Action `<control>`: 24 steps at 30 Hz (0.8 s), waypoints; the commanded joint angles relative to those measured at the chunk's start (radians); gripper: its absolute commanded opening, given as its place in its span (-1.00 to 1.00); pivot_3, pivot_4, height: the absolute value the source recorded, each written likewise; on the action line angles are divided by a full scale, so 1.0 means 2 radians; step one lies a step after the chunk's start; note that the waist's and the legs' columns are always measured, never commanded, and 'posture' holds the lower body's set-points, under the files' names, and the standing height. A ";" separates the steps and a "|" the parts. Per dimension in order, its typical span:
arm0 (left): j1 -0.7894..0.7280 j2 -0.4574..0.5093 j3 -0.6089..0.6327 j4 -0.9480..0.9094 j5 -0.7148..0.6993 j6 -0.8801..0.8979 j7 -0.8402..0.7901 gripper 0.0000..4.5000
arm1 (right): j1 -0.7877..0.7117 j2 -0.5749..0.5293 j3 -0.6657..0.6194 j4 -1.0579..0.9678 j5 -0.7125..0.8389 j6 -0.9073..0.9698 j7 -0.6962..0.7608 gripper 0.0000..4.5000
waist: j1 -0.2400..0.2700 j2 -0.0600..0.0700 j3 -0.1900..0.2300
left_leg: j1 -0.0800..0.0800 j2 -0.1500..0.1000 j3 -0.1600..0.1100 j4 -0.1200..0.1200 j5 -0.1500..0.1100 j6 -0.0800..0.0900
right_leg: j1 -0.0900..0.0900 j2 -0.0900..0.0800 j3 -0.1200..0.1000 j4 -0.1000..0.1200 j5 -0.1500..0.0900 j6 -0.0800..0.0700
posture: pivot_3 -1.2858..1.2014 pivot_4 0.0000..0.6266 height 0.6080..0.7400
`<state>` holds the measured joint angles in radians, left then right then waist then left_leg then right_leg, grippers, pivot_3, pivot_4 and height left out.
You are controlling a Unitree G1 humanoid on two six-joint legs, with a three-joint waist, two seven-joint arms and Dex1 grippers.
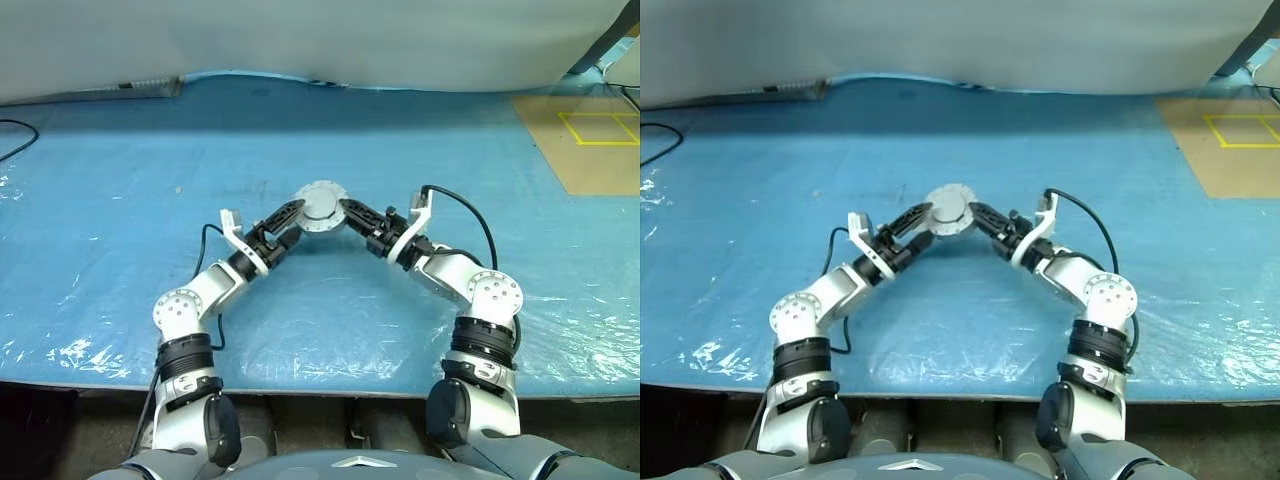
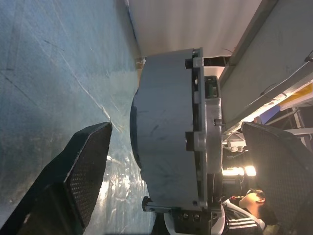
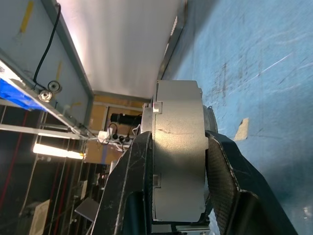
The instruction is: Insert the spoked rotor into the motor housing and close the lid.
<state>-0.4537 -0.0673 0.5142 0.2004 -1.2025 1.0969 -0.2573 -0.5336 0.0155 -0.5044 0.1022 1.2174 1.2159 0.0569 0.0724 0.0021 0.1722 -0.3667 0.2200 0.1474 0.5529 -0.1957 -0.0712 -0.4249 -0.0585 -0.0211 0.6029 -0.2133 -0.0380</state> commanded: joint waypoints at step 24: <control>-0.055 0.072 -0.009 0.065 -0.021 -0.060 -0.017 0.07 | 0.046 -0.072 0.106 -0.067 -0.065 -0.120 0.046 0.73 | 0.003 0.000 0.000 | 0.000 0.000 -0.001 0.005 0.000 0.000 | 0.000 0.000 0.000 0.002 0.001 0.002 | 0.03 -0.52 1.00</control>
<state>-0.5050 0.0575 0.5082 0.3230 -1.2652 1.0153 -0.2479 -0.4512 -0.1040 -0.3564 0.0290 1.1684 1.0258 0.0930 0.0790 0.0017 0.1724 -0.3670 0.2203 0.1450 0.5626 -0.1957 -0.0712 -0.4248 -0.0585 -0.0212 0.6060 -0.2114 -0.0347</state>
